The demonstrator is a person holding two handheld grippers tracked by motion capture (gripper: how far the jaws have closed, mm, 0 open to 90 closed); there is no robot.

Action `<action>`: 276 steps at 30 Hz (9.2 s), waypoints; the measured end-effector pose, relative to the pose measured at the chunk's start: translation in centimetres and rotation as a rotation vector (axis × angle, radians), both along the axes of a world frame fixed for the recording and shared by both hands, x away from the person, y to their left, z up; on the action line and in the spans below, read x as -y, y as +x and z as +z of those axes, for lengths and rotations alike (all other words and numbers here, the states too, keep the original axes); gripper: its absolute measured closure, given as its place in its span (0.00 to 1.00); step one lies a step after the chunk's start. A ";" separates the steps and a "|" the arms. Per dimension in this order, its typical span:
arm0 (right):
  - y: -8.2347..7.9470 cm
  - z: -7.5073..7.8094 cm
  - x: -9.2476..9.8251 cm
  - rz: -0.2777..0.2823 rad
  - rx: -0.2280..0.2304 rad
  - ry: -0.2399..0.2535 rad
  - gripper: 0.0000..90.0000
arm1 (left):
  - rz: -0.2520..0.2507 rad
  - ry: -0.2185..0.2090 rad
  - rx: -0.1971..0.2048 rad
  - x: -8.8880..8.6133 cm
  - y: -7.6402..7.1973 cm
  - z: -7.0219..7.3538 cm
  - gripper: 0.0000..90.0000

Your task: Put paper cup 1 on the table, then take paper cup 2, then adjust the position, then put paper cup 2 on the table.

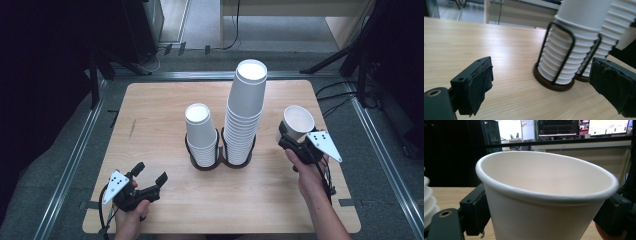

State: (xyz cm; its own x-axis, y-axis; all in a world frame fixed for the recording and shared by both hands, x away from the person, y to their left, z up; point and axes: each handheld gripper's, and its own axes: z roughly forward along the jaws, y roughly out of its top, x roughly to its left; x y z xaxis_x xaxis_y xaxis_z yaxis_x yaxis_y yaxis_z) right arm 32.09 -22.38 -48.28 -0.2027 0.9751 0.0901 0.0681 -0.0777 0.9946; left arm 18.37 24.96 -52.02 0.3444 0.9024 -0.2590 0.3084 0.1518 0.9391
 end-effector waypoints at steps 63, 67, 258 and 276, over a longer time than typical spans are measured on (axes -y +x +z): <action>8.3 -5.4 -0.2 -0.136 -0.146 -0.112 0.13 | 0.017 0.050 -0.031 0.6 0.3 -0.9 0.06; 8.1 -5.5 -0.1 -0.127 -0.159 -0.101 0.11 | 0.016 0.054 -0.034 0.5 0.4 -1.0 0.06; -0.5 14.9 -11.1 0.416 -0.120 -0.033 0.11 | 0.019 0.167 0.158 24.0 8.2 6.3 0.14; -0.8 16.4 -11.0 0.399 -0.051 -0.043 0.13 | 0.010 0.163 0.159 23.8 8.1 6.4 0.16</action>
